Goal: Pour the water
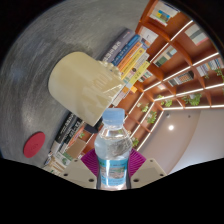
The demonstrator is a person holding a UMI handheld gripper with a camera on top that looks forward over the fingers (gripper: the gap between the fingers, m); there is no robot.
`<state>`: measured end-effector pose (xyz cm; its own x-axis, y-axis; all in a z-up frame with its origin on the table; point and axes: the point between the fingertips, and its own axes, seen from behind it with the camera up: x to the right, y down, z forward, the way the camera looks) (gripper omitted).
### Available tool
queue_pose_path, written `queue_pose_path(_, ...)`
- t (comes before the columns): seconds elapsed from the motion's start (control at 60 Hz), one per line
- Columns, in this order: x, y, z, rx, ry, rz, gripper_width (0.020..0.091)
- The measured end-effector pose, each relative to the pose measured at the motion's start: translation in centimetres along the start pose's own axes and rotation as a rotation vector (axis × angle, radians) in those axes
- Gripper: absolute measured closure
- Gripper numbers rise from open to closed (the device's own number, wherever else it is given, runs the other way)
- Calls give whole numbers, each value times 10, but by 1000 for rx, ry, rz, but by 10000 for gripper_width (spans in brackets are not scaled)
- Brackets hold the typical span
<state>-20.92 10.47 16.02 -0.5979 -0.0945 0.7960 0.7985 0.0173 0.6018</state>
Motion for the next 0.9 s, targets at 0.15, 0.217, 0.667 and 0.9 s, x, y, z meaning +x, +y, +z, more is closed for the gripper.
queue_pose_path(0.15, -5, -3, 0, 9, -1, 15, 769)
queue_pose_path(0.217, -8, 2, -2, 6, -15, 110, 772)
queue_pose_path(0.667, -74, 35, -25, -32, -450, 1930, 769)
queue_pose_path(0.9, -113, 36, -20, -33, -398, 2114, 769)
